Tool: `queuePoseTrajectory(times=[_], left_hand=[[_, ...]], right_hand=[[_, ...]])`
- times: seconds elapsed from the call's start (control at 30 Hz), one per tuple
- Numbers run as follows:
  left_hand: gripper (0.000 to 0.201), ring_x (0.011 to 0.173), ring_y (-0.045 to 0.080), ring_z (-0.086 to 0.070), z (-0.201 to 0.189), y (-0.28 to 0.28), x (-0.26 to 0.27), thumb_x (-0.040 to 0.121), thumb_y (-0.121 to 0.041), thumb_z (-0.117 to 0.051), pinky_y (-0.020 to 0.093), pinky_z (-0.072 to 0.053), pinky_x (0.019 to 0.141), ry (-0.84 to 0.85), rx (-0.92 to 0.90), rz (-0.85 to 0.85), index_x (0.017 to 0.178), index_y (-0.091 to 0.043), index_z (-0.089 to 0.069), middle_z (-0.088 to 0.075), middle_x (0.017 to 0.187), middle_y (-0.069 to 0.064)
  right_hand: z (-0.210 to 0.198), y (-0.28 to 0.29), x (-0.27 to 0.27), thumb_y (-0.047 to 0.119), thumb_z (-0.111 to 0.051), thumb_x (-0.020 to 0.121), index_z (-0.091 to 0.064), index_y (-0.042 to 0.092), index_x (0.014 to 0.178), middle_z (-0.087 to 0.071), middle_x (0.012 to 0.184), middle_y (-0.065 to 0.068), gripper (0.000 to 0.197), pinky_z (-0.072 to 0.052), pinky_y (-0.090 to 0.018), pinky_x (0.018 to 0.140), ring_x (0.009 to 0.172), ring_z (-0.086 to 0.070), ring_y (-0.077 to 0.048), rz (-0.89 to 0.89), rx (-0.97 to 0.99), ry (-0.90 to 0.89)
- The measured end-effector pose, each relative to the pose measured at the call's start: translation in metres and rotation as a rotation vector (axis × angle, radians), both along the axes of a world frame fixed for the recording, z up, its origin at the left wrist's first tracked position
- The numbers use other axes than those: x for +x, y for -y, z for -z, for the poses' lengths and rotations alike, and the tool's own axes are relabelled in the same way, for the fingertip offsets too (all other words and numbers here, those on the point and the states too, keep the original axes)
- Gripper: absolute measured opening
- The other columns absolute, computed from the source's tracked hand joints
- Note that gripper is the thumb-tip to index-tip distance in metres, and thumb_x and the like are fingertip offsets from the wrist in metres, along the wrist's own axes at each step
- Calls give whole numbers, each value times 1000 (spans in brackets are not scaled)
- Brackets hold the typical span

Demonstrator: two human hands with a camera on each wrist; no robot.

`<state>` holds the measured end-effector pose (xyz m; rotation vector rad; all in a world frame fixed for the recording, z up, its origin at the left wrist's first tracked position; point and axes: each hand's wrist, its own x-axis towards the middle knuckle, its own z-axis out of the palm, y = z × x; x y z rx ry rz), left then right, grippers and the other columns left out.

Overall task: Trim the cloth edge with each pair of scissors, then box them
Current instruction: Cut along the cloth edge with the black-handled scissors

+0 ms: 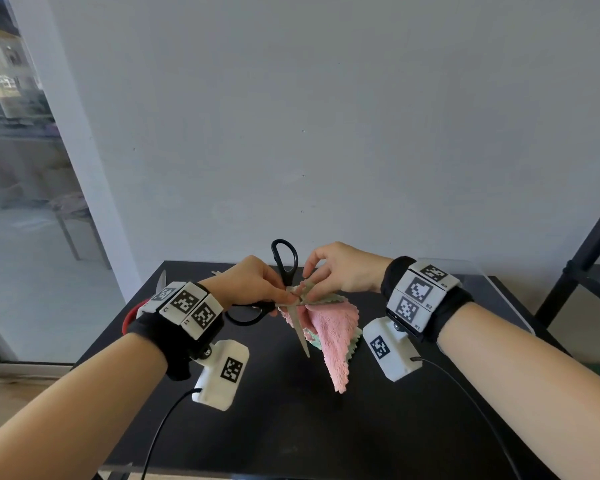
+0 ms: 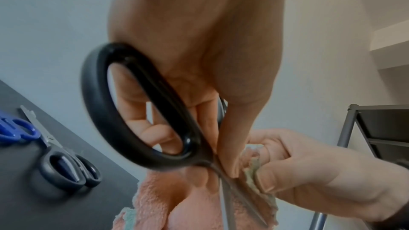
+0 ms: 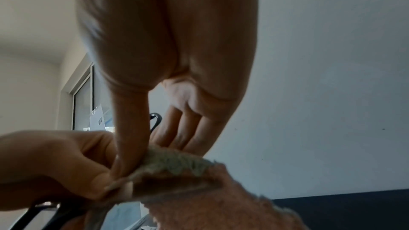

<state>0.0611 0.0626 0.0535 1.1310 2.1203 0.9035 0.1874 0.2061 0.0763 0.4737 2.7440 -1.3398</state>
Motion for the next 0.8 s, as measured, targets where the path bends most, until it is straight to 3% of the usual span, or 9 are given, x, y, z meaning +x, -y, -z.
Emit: queuePoseTrajectory(times=[0.1,0.23,0.4,0.5,0.57,0.67,0.8], left_hand=[[21,63,8,-64,1,-1,2,76,-27,-79,12,-47,67,-9,12,11,73,-6,-73,-70,64,4],[20,67,13,-64,5,-2,2,78,-27,-77,23,-49,76,-18,1,59,76,-8,-70,-72,75,13],[22,68,14,-64,10,-1,4,80,-19,-75,18,-51,68,20,85,34,87,1,-71,-71,78,13],[14,68,13,-63,10,-1,7,80,-17,-75,10,-49,61,21,112,0,80,-4,-69,-71,75,8],[15,71,14,-63,11,-2,7,80,-19,-75,13,-49,65,23,115,-6,80,-5,-69,-72,80,13],[14,71,14,-62,10,-3,7,80,-20,-75,17,-48,70,31,121,0,75,-8,-69,-72,82,17],[14,58,6,-62,8,-3,8,81,-19,-75,10,-47,60,56,123,0,73,-9,-68,-69,62,2]], right_hand=[[5,1,-3,5,-82,72,-55,16,90,-73,95,-9,35,-53,-31,81,82,-67,-18,6,61,-15],[11,2,-7,10,-86,68,-53,18,83,-70,84,-4,37,-53,-31,76,76,-65,-16,3,122,-3],[16,1,-10,11,-84,70,-44,20,82,-64,76,0,43,-43,-15,54,61,-56,-9,16,143,-23],[15,-2,-10,11,-82,73,-39,22,84,-68,87,-9,45,-47,-24,65,67,-58,-16,-11,136,-23],[14,-4,-9,11,-81,74,-37,22,83,-67,89,-11,47,-45,-31,71,72,-56,-18,-22,136,-24],[13,-8,-4,13,-81,76,-33,22,82,-71,95,-15,49,-45,-33,74,77,-56,-19,-26,109,-28],[15,-15,2,13,-79,78,-31,21,82,-67,107,-28,48,-44,-35,75,80,-55,-19,-19,88,-37]])
